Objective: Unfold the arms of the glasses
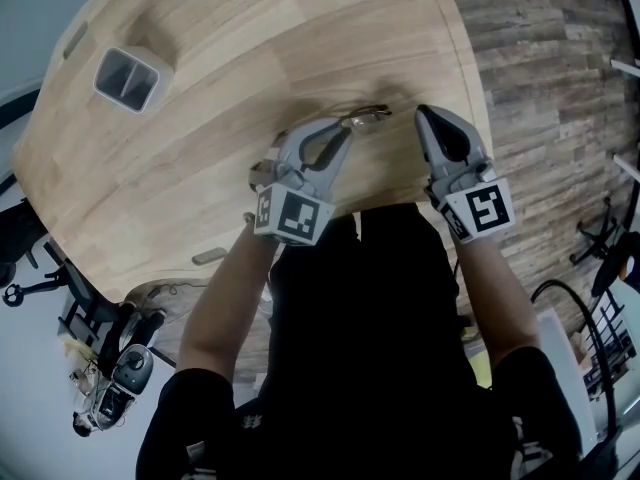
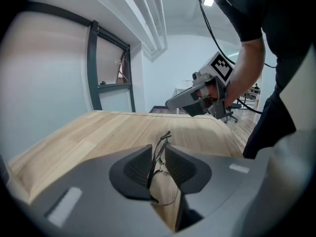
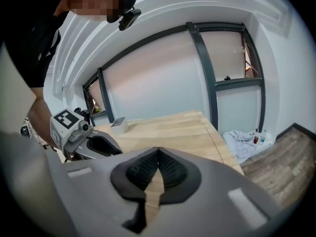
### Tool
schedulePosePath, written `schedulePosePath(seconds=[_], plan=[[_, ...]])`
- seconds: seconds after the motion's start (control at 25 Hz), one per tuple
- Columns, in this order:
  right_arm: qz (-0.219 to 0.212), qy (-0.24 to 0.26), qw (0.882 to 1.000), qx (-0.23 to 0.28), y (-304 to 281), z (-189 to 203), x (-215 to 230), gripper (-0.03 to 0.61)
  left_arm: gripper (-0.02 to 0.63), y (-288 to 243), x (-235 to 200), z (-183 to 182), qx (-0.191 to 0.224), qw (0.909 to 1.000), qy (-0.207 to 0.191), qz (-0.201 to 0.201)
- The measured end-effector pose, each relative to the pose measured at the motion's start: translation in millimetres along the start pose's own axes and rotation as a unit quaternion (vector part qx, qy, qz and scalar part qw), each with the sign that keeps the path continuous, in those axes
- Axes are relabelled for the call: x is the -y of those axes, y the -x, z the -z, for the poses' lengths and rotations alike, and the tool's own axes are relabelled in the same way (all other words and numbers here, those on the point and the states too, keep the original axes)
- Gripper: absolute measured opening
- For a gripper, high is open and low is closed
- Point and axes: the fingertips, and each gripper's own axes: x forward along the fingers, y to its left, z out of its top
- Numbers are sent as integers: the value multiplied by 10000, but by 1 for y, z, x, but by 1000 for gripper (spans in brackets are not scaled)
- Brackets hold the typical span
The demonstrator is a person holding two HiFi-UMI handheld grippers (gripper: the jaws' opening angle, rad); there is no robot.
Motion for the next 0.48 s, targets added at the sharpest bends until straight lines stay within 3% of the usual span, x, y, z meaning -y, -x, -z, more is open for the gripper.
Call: schedulePosePath(seconds=[0.08,0.48], plan=[[-15,21,10000,0,-1,-1,0,-3,107,-3,1,0,-5,10000,10,57],[-5,-67,10000,63,-6,-6,2,-3,114,-18,-6,-11,-52,9997,42,234]])
